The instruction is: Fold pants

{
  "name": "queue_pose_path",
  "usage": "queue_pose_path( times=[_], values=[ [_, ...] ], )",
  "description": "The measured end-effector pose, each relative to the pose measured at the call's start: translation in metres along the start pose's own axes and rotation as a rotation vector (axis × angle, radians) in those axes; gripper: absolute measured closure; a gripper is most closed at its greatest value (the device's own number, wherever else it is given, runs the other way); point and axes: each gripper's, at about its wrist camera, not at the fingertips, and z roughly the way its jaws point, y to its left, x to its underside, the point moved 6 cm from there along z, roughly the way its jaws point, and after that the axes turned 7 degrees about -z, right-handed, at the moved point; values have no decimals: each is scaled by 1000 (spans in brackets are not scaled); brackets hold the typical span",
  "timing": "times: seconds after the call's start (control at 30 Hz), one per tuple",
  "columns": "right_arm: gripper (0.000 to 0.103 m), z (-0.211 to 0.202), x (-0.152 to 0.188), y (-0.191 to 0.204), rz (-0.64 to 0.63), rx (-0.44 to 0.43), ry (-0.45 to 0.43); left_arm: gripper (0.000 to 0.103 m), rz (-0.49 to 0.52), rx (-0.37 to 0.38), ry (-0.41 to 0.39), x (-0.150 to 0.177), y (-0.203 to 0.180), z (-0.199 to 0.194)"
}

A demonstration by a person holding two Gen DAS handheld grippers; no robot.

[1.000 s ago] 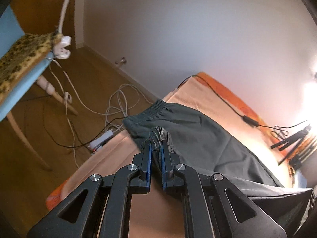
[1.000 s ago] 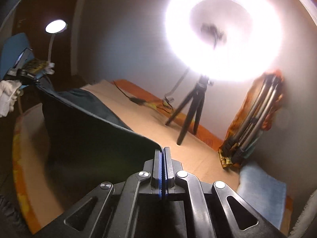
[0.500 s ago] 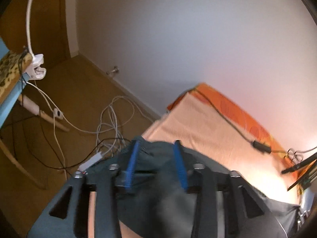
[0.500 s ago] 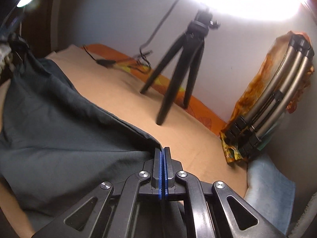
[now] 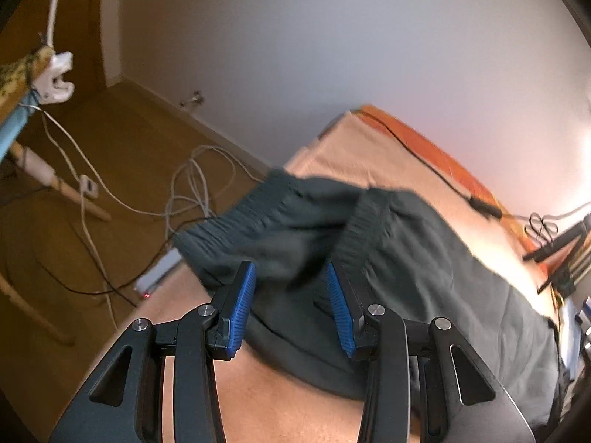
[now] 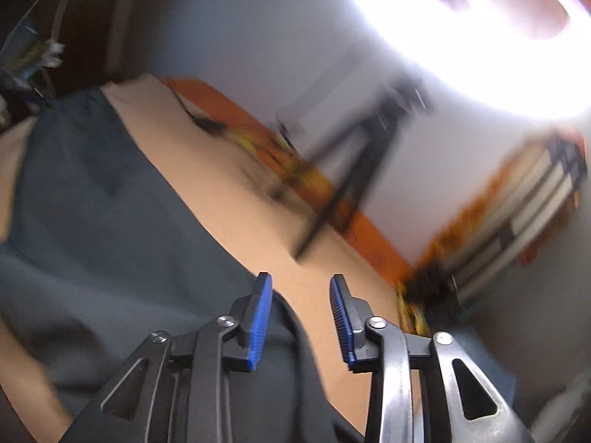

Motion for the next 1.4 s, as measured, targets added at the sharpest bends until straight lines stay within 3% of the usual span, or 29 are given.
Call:
queue_pose_path(
  times=[0.1,0.17,0.3,0.5,0.83,1.1,1.13,1.17,1.23,1.33,1.4],
  values=[
    [59,-7,-43,29,-42,-86,-66,64,0,14,6,8,-7,6],
    [47,-4,-74,50,-67,-145,-105,57,-2,13,-2,11,-7,7],
    [46,15,-136,100,-114,-292,-143,55,0,4,-18,15,-6,11],
    [43,54,-200,152,-79,-484,-123,55,13,4,-48,17,-6,13],
    [35,124,-252,209,-10,-645,-79,55,24,35,-42,19,-9,11],
    [35,168,-274,237,66,-709,-11,55,29,51,-25,20,-7,6],
    [38,171,-274,241,59,-711,-2,55,24,55,-22,20,-6,7],
    [55,171,-273,242,47,-716,4,54,18,63,-17,21,-5,7],
    [77,168,-271,248,34,-740,5,47,9,82,-8,21,-5,9],
    [95,155,-270,250,-2,-725,-36,45,6,96,-9,22,-7,8],
    [97,141,-270,243,20,-746,-88,45,-8,126,-3,22,-9,8]
  ],
)
